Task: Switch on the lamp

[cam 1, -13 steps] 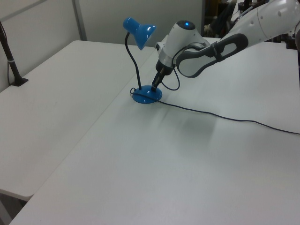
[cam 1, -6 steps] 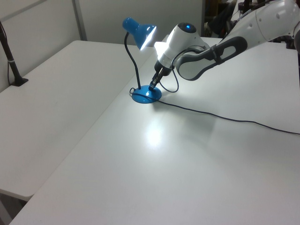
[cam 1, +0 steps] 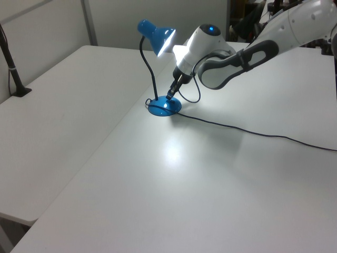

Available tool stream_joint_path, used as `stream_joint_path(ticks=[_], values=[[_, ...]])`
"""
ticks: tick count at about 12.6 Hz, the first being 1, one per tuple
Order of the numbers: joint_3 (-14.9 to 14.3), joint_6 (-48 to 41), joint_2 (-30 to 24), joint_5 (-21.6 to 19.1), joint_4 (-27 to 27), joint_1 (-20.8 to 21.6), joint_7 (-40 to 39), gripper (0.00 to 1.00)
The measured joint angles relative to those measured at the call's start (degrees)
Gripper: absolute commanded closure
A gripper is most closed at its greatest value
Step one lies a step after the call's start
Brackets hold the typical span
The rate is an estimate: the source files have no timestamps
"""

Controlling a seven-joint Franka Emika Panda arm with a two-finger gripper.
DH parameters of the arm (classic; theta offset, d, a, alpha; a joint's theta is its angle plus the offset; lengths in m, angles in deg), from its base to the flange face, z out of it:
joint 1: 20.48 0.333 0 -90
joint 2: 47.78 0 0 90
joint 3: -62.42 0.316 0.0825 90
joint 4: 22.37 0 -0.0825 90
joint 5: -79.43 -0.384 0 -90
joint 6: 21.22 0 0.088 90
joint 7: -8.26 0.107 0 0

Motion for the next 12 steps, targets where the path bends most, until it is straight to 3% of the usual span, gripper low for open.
stream_joint_path(ticks=[2, 3, 4, 5, 6, 7, 9, 12], values=[[-0.2, -4.5, -5.5, 0.0, -3.3, 0.0, 0.4, 1.0], [-0.4, -13.8, -11.1, 0.0, -5.5, -0.2, 0.4, 1.0], [-0.4, -23.9, -16.5, 0.0, -6.9, -0.7, 0.4, 0.95], [-0.4, -33.5, -21.3, 0.0, -7.8, -1.4, 0.4, 0.82], [-0.4, -39.8, -24.9, 0.0, -8.4, -2.2, 0.4, 0.3], [-0.4, -45.0, -28.4, 0.0, -9.0, -3.1, 0.4, 0.0], [-0.4, -51.5, -33.0, 0.0, -10.0, -4.6, 0.2, 0.0], [-0.3, -54.2, -34.3, 0.0, -10.2, -4.8, 0.2, 0.0]])
